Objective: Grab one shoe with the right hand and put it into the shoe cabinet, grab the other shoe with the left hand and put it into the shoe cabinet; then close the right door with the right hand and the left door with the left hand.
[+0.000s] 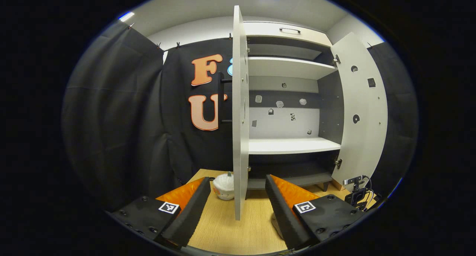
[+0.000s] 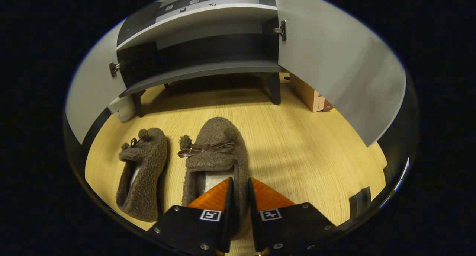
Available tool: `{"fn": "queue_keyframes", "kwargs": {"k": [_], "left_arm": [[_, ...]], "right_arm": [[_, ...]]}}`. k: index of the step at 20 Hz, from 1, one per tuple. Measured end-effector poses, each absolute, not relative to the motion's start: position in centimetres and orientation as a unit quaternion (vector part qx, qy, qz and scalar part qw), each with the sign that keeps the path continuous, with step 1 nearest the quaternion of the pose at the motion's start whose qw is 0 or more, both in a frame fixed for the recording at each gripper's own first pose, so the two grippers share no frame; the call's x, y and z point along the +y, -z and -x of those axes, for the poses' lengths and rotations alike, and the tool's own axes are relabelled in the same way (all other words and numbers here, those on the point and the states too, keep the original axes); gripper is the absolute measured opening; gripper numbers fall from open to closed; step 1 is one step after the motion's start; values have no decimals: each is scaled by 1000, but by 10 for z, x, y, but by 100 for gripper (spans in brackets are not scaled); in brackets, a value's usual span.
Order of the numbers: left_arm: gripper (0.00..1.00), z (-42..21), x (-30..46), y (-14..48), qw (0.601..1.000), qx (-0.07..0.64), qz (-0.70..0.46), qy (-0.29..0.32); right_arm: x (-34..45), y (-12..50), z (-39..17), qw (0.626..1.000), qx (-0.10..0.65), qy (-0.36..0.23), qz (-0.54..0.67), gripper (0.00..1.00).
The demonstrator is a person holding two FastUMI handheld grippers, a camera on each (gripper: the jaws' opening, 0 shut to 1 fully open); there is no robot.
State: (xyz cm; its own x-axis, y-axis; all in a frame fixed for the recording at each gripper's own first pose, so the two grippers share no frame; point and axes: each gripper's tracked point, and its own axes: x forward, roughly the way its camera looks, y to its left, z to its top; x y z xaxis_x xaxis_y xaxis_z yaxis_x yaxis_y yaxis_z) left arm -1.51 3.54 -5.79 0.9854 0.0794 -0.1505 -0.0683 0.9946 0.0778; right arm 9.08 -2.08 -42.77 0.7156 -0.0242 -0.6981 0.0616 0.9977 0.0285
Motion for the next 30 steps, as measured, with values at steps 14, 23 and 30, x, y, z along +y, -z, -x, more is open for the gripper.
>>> {"fn": "queue_keyframes", "kwargs": {"k": [14,23,30], "left_arm": [[96,10,31,63,997,71,-24,-14],[96,3,25,62,998,61,-23,0],[94,-10,25,63,998,60,-27,2]], "right_arm": [[6,163,-120,970,240,0,-45,1],[26,-2,-190,983,172,-8,-65,1],[19,-70,-272,988,132,11,-80,1]]}}
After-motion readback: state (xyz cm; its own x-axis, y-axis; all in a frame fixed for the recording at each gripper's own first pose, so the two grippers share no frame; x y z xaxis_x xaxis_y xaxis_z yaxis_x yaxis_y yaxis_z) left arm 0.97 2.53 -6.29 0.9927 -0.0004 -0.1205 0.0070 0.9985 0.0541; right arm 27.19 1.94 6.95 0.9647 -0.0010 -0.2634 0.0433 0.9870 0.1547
